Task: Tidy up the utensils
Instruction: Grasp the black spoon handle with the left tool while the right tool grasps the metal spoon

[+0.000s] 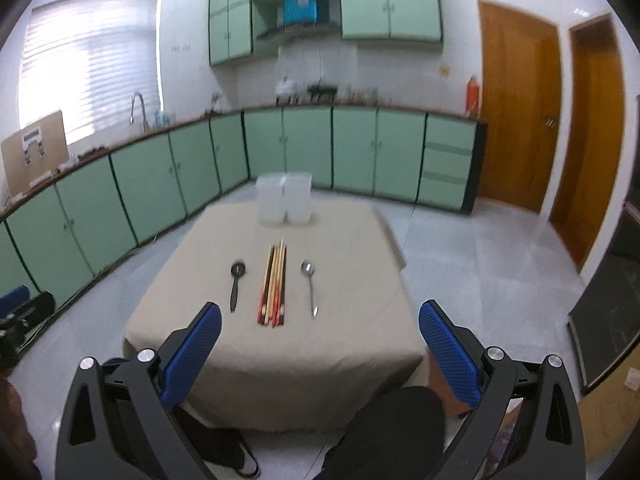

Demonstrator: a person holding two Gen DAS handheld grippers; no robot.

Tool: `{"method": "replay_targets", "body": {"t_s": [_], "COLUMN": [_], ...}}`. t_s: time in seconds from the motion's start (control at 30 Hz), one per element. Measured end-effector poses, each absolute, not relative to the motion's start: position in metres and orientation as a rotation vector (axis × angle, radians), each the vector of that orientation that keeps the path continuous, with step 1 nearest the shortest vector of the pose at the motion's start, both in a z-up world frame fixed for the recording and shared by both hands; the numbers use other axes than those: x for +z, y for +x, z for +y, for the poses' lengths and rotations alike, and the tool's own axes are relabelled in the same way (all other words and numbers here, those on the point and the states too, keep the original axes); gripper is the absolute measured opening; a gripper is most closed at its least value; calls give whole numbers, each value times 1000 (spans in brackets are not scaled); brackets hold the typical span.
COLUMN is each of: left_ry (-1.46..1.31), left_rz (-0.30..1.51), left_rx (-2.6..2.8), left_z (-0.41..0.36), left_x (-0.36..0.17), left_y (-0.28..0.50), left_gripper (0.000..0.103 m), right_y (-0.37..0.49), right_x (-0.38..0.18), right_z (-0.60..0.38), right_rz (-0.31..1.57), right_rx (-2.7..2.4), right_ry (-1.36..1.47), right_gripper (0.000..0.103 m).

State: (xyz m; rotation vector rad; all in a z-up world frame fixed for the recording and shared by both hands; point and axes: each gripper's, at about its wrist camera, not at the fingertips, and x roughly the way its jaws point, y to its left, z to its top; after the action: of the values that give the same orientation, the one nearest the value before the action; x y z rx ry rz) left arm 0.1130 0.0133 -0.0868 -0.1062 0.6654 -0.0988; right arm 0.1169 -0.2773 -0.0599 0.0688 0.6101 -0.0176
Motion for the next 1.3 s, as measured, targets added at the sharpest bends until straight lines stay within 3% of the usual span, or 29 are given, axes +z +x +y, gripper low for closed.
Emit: {"method": "replay_targets", "body": {"t_s": [0.13,0.3,0.47,0.8,0.93,1.07,1.13,1.3], "left_ry": [-177,-129,-154,-41,20,36,30,25], "left_rz": [862,934,995,1085,1062,1005,969,900], "left_rx": [-122,-95,-170,-110,-83,-96,-101,-116], "left_z": [18,15,3,-36,-47,-56,-59,-64], "left_x": [-141,-188,-225,-276,-279,-278,-279,-276], "left_y": [179,241,291,334,345,342,337,327], "left_gripper": [98,98,98,98,98,97,92,66], "right_y": [171,238,283,319,325,329,328,325], "right_x": [-103,-166,-212,-249,-255,-258,-258,-260], "right_z": [-279,-288,-294,-303,-306,-304,-303,-292], "right_rz": [701,832,950,952,950,930,914,869], "right_rx": [-7,5,48,174,162,154,161,177], "right_ry": [55,48,64,144,105,43,37,-44], "right_gripper": [97,96,70,66,58,43,41,36]}}
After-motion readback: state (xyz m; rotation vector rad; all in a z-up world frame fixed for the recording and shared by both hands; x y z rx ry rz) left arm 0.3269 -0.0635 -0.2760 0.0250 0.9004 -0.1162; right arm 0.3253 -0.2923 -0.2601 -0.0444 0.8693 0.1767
